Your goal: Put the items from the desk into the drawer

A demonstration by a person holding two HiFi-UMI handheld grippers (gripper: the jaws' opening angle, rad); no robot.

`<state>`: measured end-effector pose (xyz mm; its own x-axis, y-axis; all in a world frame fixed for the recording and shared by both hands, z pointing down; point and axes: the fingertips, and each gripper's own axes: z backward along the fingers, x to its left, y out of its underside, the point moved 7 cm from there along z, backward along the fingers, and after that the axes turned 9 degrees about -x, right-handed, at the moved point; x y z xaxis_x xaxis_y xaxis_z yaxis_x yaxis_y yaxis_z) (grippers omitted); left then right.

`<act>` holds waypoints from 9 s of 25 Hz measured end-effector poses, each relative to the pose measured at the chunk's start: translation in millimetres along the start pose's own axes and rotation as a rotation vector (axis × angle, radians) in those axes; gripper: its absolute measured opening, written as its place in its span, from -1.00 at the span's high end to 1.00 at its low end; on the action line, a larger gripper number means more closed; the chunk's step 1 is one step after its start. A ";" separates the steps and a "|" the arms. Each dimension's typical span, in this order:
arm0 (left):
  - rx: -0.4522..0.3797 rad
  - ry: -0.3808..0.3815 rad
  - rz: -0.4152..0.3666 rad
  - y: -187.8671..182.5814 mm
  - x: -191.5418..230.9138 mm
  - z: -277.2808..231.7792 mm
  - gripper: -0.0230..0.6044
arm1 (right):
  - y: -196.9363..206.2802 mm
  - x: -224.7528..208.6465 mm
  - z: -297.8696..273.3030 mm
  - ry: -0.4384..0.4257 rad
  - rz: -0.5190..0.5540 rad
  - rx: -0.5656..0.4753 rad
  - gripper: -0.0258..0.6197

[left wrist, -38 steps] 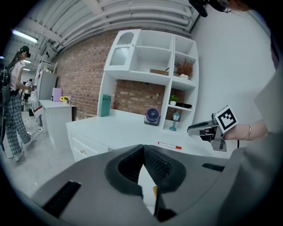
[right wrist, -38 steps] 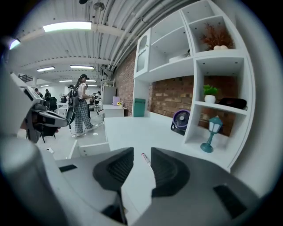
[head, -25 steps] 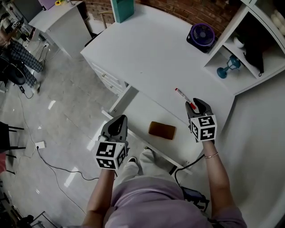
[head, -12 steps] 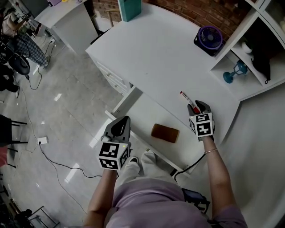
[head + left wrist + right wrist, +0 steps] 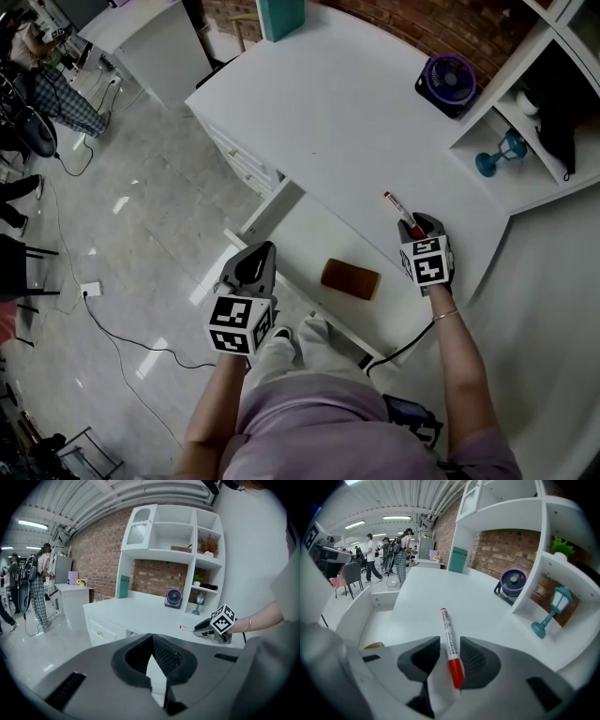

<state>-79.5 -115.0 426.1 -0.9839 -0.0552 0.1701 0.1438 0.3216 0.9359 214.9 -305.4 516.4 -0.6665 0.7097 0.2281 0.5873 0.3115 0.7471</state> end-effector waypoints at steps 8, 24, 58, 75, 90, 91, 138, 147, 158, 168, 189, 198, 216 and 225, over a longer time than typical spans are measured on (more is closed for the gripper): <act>0.006 -0.004 0.007 2.4 0.9 2.6 0.93 | -1.1 7.2 -1.8 -0.036 0.022 0.008 0.70; -0.002 0.003 0.002 -0.8 0.7 5.1 0.93 | -9.0 10.6 13.9 -0.040 -0.066 -0.073 0.71; -0.061 -0.070 0.010 -4.9 13.5 32.7 0.93 | -89.7 125.5 90.6 -0.320 -0.192 -0.362 0.71; -0.051 -0.181 0.074 7.4 77.8 60.3 0.93 | -98.0 190.3 22.5 -0.427 -0.123 -0.226 0.71; -0.028 -0.239 0.117 19.7 113.3 66.4 0.93 | -79.3 220.7 -31.4 -0.446 -0.062 -0.097 0.71; -0.025 -0.240 0.121 20.6 114.3 66.2 0.93 | -76.8 221.9 -34.8 -0.446 -0.056 -0.089 0.71; 0.064 -0.300 0.201 50.8 178.8 63.3 0.93 | -25.4 279.3 -133.7 -0.479 0.098 0.247 0.71; 0.076 -0.303 0.201 52.6 178.3 64.9 0.93 | -25.7 280.1 -136.6 -0.476 0.105 0.242 0.70; 0.074 -0.305 0.180 49.3 175.0 69.0 0.93 | -23.3 278.7 -134.3 -0.474 0.066 0.242 0.60; 0.068 -0.288 0.164 47.0 165.5 69.6 0.93 | -44.7 267.6 -111.7 -0.464 -0.012 0.125 0.61; 0.022 -0.197 0.107 29.9 126.1 57.9 0.93 | -121.1 220.3 -15.0 -0.393 -0.202 -0.243 0.76; -0.001 -0.161 0.077 20.7 107.9 56.8 0.93 | -138.0 202.7 32.1 -0.362 -0.237 -0.361 0.80; -0.041 -0.117 0.030 3.5 79.0 59.9 0.93 | -138.0 173.8 106.7 -0.291 -0.301 -0.518 0.91; -0.043 -0.099 0.012 0.5 65.1 62.2 0.93 | -129.4 164.0 133.6 -0.266 -0.329 -0.563 0.91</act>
<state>-150.1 -59.6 418.5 -0.9874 0.0427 0.1523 0.1581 0.2806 0.9467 90.9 -144.9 373.7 -0.5916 0.7876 -0.1722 -0.0009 0.2130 0.9770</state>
